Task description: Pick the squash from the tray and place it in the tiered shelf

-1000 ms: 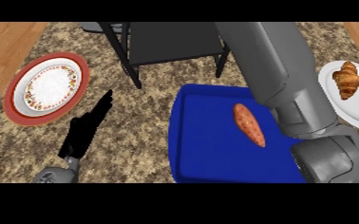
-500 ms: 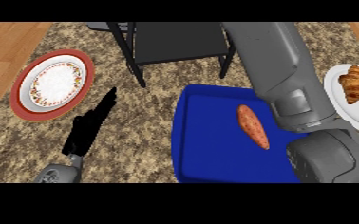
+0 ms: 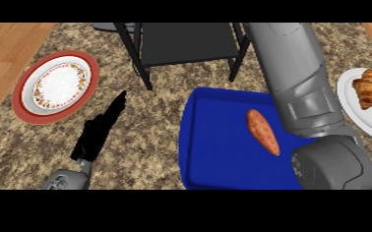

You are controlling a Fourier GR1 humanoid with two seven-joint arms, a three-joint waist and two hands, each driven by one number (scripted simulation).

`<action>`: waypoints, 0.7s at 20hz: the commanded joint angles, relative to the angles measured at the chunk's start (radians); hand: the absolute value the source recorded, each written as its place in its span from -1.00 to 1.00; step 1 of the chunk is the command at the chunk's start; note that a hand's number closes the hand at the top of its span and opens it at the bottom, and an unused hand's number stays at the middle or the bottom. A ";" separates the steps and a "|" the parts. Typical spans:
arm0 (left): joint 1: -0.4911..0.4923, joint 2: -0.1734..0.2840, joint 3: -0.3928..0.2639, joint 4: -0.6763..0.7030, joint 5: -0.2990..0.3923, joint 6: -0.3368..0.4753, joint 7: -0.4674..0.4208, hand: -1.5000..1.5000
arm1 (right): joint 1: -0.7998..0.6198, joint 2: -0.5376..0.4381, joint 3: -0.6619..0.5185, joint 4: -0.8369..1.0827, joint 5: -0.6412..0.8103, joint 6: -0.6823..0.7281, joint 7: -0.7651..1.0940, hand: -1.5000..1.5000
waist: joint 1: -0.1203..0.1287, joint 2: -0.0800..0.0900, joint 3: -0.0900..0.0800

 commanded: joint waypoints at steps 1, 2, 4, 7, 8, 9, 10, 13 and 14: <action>-0.006 0.026 0.024 -0.006 0.011 -0.016 -0.001 0.00 | 0.036 0.027 -0.055 0.034 -0.050 -0.191 -0.133 -1.00 | 0.007 0.029 0.005; 0.022 -0.011 0.007 0.017 -0.022 0.035 -0.026 0.00 | 0.039 0.014 -0.073 0.016 -0.055 -0.191 -0.140 -1.00 | -0.024 0.021 0.005; 0.036 -0.015 0.005 0.013 -0.006 0.020 -0.008 0.00 | 0.055 0.014 -0.073 -0.004 -0.035 -0.297 -0.167 -1.00 | -0.036 0.015 0.005; 0.068 0.018 0.028 -0.005 -0.013 0.027 -0.022 0.00 | 0.064 -0.051 -0.086 -0.025 -0.028 -0.354 -0.157 -1.00 | -0.058 0.003 0.006; 0.057 0.033 0.063 0.018 0.034 -0.012 -0.029 0.00 | 0.075 -0.034 -0.085 -0.036 -0.028 -0.394 -0.160 -1.00 | -0.068 0.001 0.005; 0.047 0.017 0.047 -0.009 0.021 0.008 0.011 0.00 | 0.100 -0.096 -0.105 -0.034 -0.040 -0.357 -0.138 -1.00 | -0.078 -0.001 0.006; 0.076 0.031 0.054 -0.025 0.026 -0.002 -0.002 0.00 | 0.103 -0.082 -0.100 -0.042 -0.034 -0.386 -0.092 -1.00 | -0.083 -0.008 0.006; 0.053 0.031 0.074 -0.010 0.025 0.009 0.004 0.00 | 0.173 -0.178 -0.094 -0.073 -0.042 -0.290 -0.060 -1.00 | -0.104 -0.011 0.006; 0.110 0.043 0.086 0.028 0.021 0.005 -0.062 0.00 | 0.229 -0.156 -0.074 -0.125 -0.041 -0.247 -0.034 -1.00 | -0.125 -0.020 0.006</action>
